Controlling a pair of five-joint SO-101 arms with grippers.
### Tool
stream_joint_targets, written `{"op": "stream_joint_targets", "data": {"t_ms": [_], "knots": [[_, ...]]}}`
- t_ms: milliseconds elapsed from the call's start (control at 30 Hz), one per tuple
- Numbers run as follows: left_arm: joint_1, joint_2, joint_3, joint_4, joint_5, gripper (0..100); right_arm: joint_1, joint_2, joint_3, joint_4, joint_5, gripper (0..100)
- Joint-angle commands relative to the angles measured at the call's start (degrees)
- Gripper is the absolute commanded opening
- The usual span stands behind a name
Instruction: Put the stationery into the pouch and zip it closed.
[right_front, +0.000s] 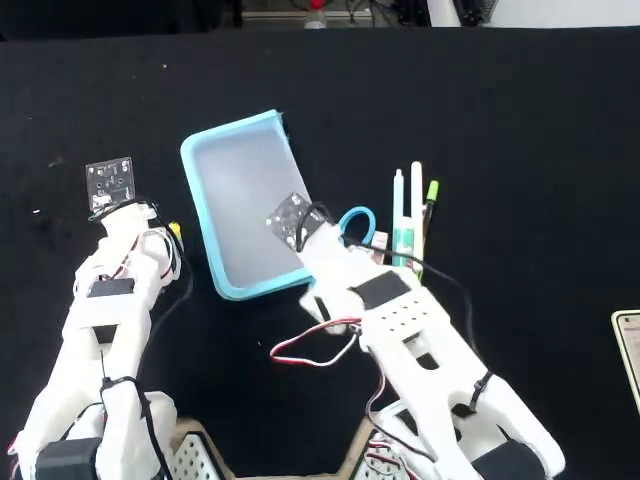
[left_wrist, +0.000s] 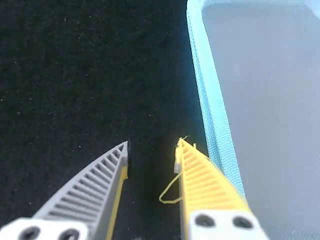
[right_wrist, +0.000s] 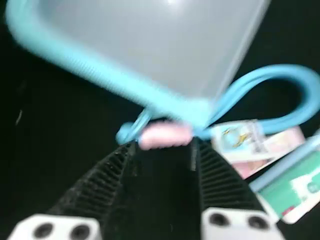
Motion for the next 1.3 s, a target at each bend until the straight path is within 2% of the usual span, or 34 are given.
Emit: {"op": "stream_joint_targets", "data": {"t_ms": [0, 100, 200, 367, 467, 833, 1267], "knots": [[-0.31, -0.88, -0.75, -0.79, 0.35, 16, 1.23, -1.45, -3.21, 6.95, 15.74, 21.4], [-0.31, -0.88, -0.75, -0.79, 0.35, 16, 2.02, -3.65, -1.71, 6.24, 24.7, 23.4], [-0.31, -0.88, -0.75, -0.79, 0.35, 16, 1.58, -5.41, 2.68, 2.99, 34.9, 21.4], [-0.31, -0.88, -0.75, -0.79, 0.35, 16, 0.18, -5.76, 12.18, -11.25, 44.84, 14.4], [-0.31, -0.88, -0.66, -0.79, 0.35, 16, 0.35, -5.67, 15.16, -16.0, 45.71, 15.8], [-0.31, -0.88, -0.75, -0.88, 0.35, 16, 2.2, -4.62, 11.82, -15.91, 45.63, 16.2], [-0.31, -0.88, -0.75, -0.88, 0.35, 16, 0.44, -3.82, 10.15, -16.7, 44.04, 16.2]]}}
